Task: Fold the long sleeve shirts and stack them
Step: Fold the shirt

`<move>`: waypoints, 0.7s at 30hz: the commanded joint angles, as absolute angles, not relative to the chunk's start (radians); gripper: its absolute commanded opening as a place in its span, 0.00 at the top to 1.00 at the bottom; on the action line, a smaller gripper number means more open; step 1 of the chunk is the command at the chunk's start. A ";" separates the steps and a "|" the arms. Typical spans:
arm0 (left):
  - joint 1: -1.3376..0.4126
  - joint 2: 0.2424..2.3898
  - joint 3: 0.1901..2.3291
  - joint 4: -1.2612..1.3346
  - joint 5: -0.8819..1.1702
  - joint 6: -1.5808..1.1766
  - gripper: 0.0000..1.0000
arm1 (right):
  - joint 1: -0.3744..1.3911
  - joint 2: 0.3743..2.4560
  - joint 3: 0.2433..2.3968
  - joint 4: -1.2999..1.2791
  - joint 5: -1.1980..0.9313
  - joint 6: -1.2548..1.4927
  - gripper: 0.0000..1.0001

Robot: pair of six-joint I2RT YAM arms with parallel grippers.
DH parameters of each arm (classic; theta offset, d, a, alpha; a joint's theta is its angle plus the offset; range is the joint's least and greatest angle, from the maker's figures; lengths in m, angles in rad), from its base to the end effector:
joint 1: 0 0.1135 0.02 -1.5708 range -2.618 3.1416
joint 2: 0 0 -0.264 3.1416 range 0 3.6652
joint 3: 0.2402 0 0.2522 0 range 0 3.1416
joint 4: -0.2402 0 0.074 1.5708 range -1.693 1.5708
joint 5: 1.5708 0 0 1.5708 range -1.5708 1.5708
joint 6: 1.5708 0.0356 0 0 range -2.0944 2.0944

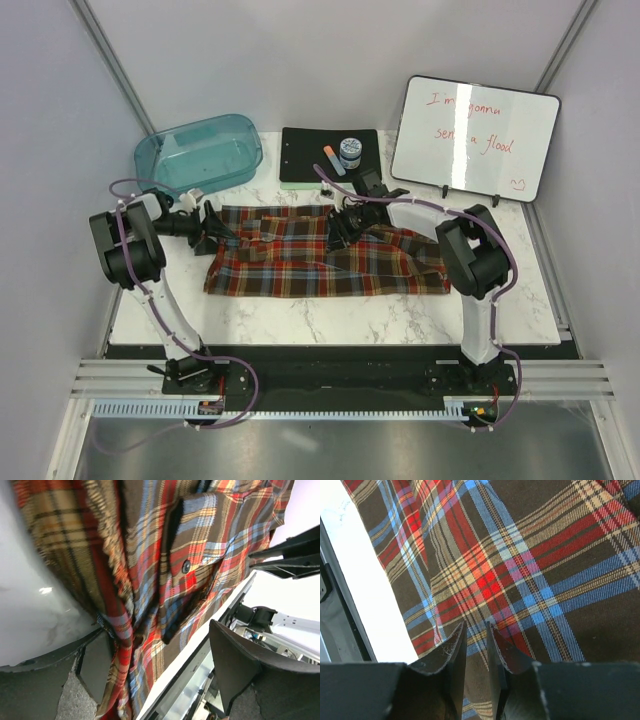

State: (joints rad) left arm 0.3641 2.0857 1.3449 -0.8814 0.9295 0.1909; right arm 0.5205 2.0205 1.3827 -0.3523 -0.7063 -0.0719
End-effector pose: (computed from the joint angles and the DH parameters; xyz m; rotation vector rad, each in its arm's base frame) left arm 0.3525 0.1038 0.1271 -0.2623 2.6278 -1.2919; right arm 0.3553 0.2303 0.1691 -1.0046 2.3377 1.0770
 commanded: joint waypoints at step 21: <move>0.183 2.105 1.324 -0.776 0.922 0.115 0.42 | 0.565 2.106 1.430 -0.311 -0.649 -0.067 0.71</move>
